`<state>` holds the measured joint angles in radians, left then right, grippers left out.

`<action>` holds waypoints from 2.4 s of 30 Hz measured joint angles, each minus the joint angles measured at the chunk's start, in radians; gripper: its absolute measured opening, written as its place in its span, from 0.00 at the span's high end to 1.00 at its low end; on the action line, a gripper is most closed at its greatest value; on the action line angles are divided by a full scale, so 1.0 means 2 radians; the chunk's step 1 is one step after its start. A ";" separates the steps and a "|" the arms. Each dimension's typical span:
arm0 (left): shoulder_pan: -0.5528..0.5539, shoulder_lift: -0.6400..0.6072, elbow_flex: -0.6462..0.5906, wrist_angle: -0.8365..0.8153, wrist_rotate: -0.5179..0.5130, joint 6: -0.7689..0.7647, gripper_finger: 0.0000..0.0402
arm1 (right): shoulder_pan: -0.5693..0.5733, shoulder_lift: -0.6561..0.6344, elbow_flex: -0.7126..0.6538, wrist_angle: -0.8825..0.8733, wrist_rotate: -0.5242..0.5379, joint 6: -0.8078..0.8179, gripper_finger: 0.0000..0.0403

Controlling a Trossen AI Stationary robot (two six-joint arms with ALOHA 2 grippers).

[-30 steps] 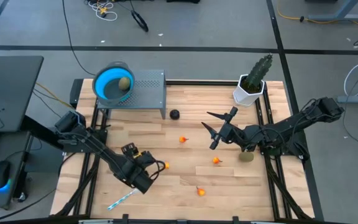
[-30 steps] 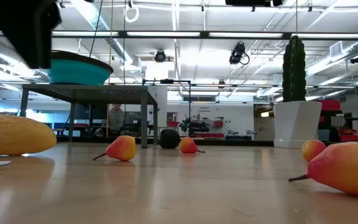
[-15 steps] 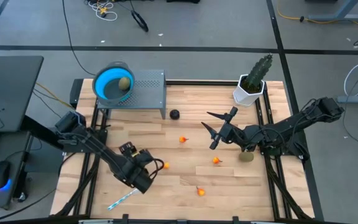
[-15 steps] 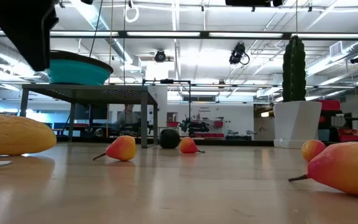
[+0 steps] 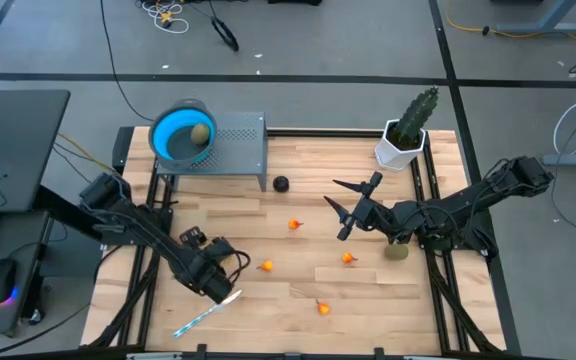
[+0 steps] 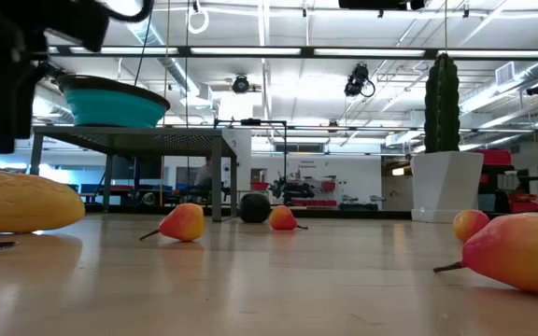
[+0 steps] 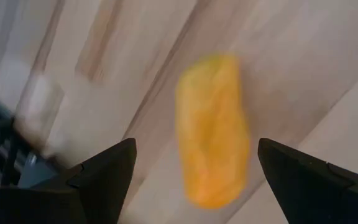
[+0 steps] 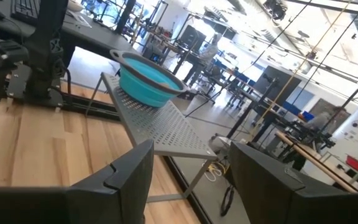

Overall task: Pick & Place Fruit
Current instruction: Put the yellow mango into the blue strainer bowl on the shelf

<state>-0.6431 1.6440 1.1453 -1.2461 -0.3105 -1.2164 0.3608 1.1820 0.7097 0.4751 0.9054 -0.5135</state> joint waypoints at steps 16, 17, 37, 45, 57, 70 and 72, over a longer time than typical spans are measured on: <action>-0.009 -0.103 -0.155 0.207 0.034 -0.109 0.13 | 0.001 0.000 0.000 -0.002 0.000 0.000 0.45; -0.008 -0.103 -0.164 0.221 0.040 -0.109 0.13 | 0.001 0.000 0.000 -0.002 0.000 0.000 0.45; 0.003 -0.092 -0.198 0.254 0.020 -0.144 0.13 | -0.001 0.000 0.000 -0.002 0.000 0.000 0.45; 0.003 -0.092 -0.213 0.253 0.032 -0.149 0.15 | -0.001 0.000 0.000 -0.003 0.000 0.000 0.45; 0.003 -0.092 -0.215 0.254 0.031 -0.134 0.41 | -0.001 0.000 0.000 -0.003 0.000 0.000 0.45; 0.012 -0.093 -0.201 0.278 0.059 -0.106 0.41 | -0.001 0.000 0.000 -0.003 0.000 0.000 0.45; 0.018 -0.093 -0.188 0.274 0.064 -0.091 0.41 | -0.001 0.000 0.000 -0.003 0.000 0.000 0.45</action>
<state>-0.6073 1.4578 0.7691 -0.6990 -0.1816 -1.3986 0.3588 1.1824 0.7094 0.4683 0.9062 -0.5137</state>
